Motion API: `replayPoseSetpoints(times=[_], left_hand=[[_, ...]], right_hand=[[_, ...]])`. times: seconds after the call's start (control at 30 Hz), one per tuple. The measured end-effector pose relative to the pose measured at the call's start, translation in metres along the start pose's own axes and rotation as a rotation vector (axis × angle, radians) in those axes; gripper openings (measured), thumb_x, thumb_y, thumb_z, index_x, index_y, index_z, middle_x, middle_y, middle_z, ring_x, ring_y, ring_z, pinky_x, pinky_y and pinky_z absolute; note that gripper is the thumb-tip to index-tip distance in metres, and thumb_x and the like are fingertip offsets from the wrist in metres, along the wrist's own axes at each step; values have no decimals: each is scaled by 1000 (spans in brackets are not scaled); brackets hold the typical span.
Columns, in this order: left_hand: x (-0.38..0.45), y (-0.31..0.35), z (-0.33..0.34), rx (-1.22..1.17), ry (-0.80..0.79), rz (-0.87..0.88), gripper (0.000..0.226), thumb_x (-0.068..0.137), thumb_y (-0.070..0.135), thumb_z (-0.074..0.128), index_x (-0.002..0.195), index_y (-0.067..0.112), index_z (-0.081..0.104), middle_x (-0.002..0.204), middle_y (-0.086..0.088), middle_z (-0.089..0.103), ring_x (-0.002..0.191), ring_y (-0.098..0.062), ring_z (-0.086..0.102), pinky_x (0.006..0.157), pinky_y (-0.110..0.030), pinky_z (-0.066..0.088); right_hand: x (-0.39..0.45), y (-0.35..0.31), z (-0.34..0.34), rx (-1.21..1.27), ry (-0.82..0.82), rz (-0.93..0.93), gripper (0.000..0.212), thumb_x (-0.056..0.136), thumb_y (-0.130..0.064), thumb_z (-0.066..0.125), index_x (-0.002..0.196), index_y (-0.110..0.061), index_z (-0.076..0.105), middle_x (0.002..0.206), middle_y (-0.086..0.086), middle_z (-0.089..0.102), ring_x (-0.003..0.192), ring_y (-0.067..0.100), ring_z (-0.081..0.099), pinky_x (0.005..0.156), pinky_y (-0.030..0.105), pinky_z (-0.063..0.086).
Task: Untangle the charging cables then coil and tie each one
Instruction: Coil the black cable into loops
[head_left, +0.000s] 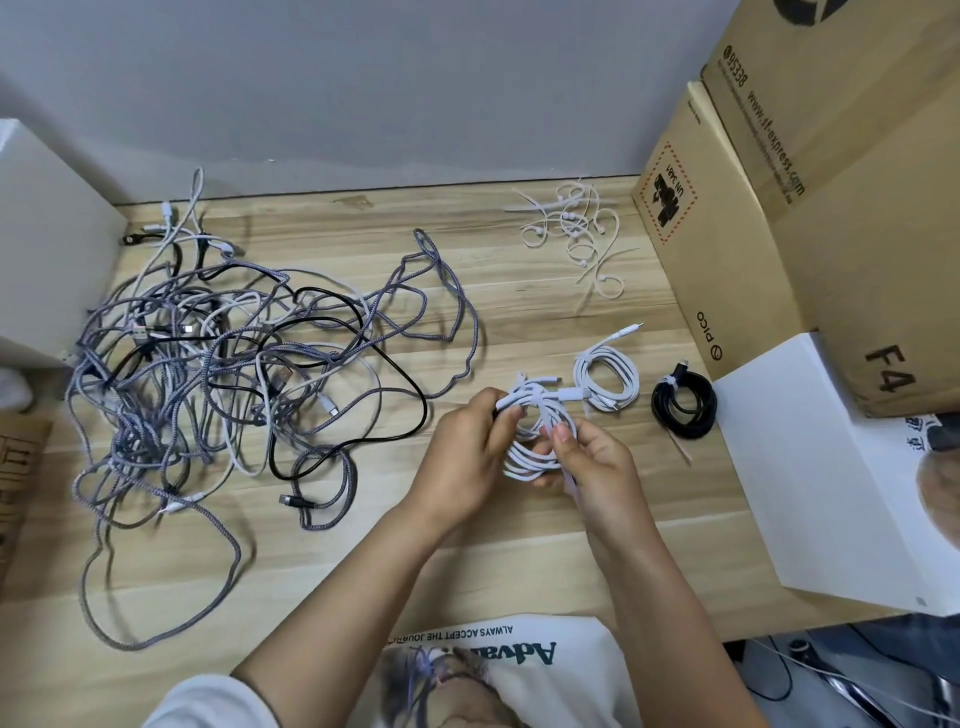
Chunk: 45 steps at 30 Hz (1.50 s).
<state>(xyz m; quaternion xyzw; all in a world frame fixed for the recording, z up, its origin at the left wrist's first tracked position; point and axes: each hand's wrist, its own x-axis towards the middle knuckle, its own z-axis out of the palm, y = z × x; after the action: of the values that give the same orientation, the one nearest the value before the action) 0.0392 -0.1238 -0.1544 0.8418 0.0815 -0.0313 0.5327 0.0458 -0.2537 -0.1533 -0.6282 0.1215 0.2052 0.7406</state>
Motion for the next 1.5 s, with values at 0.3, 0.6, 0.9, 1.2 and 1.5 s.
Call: replayPoseSetpoints(times=[0.3,0.6,0.9,1.2,1.5], left_hand=[[-5,22,-11,-799,-109,-57,15,86,14,54,100,9,55,67,5,62,60,-5,60,62,-16,49],[-9,37,-13,-779,103,-51,11,92,5,46,89,12,56,51,8,53,46,-2,44,49,-14,40],[-8,36,-21,-1001,-57,-288,8,90,6,50,93,11,55,62,-2,62,49,-8,54,53,-18,49],[-10,34,-13,-939,-39,-314,22,72,17,65,89,4,60,65,-8,63,49,-11,58,47,-17,44],[-3,28,-1,-972,-13,-395,26,89,9,55,64,9,61,40,6,44,32,-1,33,36,-12,28]], right_hand=[[-2,-11,1,-82,-87,-259,17,91,-1,47,96,-13,59,77,-12,71,74,0,64,74,14,48],[-11,-19,21,-90,32,-450,25,77,-18,66,99,-22,56,89,-9,68,83,4,63,77,20,49],[-7,-21,16,-578,340,-629,22,72,-29,74,75,-21,53,78,-7,50,69,1,46,64,13,36],[-13,-21,23,-786,179,-502,26,78,-30,56,56,-27,44,52,-12,43,53,6,36,52,31,31],[-17,-17,22,-387,69,-341,37,77,-16,58,44,-24,42,42,-12,34,48,2,31,50,19,25]])
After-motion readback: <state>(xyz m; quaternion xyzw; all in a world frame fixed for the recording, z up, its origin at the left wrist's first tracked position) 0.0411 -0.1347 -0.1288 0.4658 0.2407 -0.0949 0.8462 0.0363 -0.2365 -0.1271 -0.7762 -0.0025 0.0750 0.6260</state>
